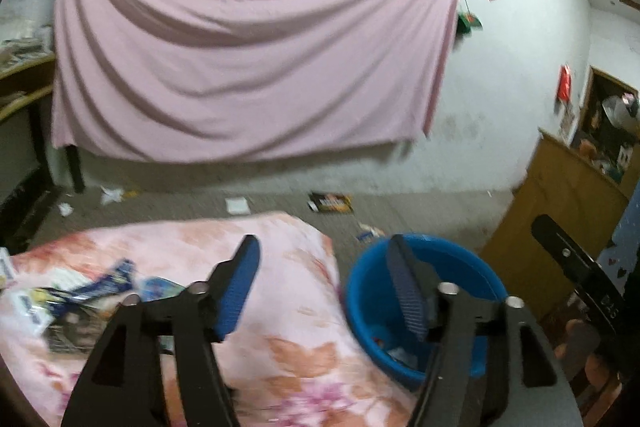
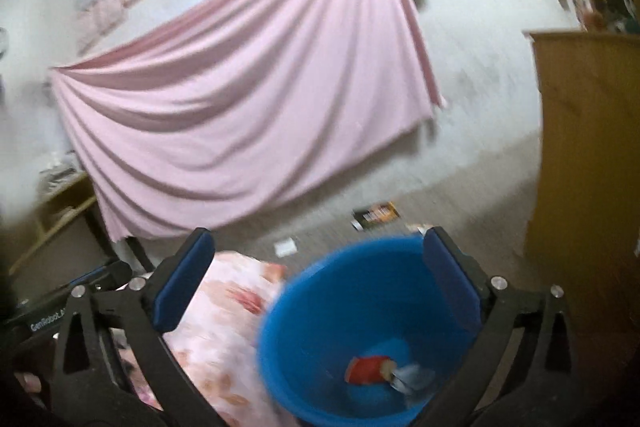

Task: Collect trash
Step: 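Move both tools back over the bed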

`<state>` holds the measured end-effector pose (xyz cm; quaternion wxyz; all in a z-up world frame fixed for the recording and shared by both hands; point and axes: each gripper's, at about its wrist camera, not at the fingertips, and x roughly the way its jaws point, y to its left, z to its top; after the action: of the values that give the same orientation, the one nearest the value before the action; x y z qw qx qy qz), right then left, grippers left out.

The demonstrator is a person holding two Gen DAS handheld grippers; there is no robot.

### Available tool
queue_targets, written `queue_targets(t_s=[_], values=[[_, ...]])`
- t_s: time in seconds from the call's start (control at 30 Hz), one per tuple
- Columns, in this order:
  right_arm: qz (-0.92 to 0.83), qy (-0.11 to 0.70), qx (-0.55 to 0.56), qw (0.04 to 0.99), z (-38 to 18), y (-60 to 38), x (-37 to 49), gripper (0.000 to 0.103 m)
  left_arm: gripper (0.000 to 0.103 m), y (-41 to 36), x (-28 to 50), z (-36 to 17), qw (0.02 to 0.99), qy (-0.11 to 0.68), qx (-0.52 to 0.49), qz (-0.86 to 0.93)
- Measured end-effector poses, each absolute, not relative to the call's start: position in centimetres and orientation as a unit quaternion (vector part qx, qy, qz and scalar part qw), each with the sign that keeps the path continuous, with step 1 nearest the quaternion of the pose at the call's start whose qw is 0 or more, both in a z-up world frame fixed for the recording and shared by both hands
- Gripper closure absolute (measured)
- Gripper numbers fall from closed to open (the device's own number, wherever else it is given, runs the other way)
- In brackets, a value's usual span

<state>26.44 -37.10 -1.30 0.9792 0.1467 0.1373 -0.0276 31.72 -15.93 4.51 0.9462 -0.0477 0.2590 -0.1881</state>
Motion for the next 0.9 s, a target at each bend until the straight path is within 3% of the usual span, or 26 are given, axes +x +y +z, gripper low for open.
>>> queue_targets(t_s=[0.1,0.23,0.53,0.9], values=[[-0.001,0.101,0.134,0.986,-0.3,-34.8,26.1,0.000,0.016,-12.9,30.4,5.7,0.959,0.225,-0.057,-0.160],[0.030,0.062,0.120,0.990,0.7,-32.0,25.1,0.000,0.005,-9.4,28.6,6.6,0.974,0.182,-0.064,-0.120],[0.095,0.059,0.073,0.991,1.2,-24.5,25.7,0.000,0.004,-1.2,25.2,6.0,0.987,0.143,-0.057,-0.042],[0.146,0.167,0.020,0.975,-1.7,-19.0,28.3,0.000,0.004,4.5,23.4,1.9,0.982,0.181,-0.047,-0.004]])
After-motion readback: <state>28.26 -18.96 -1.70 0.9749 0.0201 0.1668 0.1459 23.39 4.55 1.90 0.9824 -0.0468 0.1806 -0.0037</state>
